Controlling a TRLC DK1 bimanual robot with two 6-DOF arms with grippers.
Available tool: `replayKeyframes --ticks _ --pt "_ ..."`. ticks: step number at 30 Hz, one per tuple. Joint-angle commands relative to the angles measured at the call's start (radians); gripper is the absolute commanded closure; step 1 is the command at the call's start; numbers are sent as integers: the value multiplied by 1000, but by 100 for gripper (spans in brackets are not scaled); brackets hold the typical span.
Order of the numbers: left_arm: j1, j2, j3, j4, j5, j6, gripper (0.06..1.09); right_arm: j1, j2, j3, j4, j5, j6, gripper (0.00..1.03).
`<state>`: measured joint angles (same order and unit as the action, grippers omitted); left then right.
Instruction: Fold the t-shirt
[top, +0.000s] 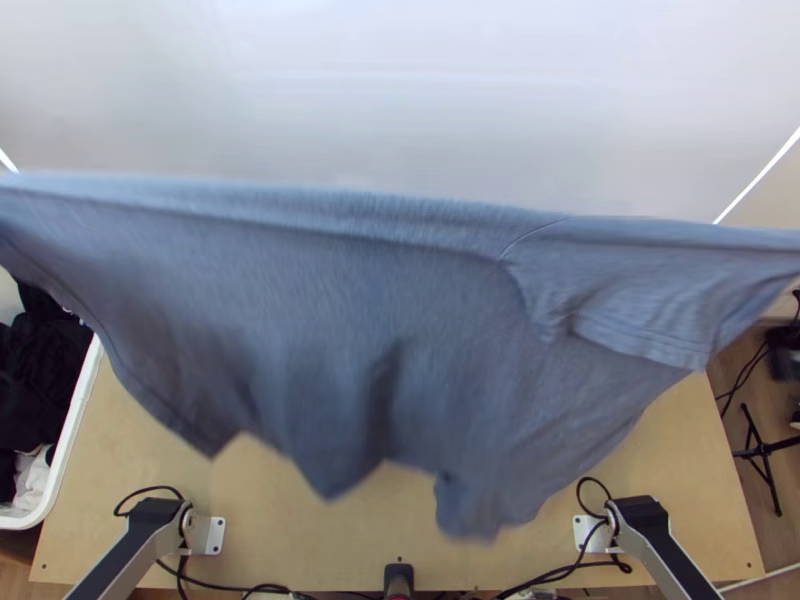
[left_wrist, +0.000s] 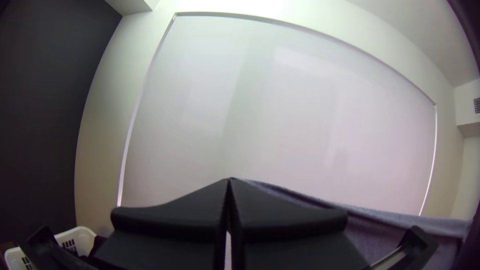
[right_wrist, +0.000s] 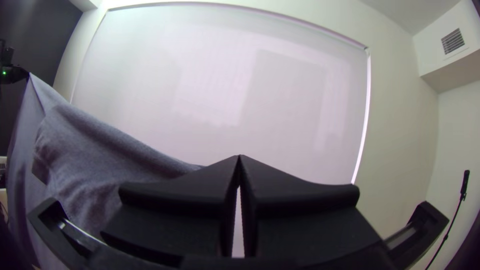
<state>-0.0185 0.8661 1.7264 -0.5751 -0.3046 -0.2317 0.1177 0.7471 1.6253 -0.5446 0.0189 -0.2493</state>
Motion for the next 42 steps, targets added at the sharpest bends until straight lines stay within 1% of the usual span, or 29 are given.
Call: replayKeyframes --ticks 1,5,8,10,11,13,15,18,22,25,33,36,42 --pt "2 -184 -389 20 15 0 105 53 11 -246 8 -2 21 100" --pt "-21 -260 -691 29 76 -6 105 65 55 -512 83 -10 41 100" --pt "-44 -288 -901 109 98 -18 105 66 126 -671 183 -30 50 100" --pt "-66 -259 -1016 201 104 -18 105 68 190 -749 261 -39 65 100" --pt "-74 -226 -1068 245 121 -17 105 76 228 -783 305 -43 67 100" --pt "-78 -128 -1150 371 128 9 105 80 307 -831 382 -43 67 100" --pt "-86 -3 -1180 480 147 25 105 85 393 -849 437 -43 68 100" --pt "-97 191 -1151 623 148 40 105 76 502 -846 497 -42 73 100" --pt "-81 452 -1054 768 148 49 105 53 646 -832 591 -43 70 100" --pt "-70 628 -947 822 144 49 105 30 750 -798 637 -42 68 100" --pt "-35 981 -640 824 142 75 105 -23 1023 -602 655 -42 68 100" --pt "-24 1067 -562 825 142 77 105 -23 1115 -519 653 -43 65 100" --pt "-24 1173 -479 828 142 100 105 -18 1255 -378 626 -42 67 100"
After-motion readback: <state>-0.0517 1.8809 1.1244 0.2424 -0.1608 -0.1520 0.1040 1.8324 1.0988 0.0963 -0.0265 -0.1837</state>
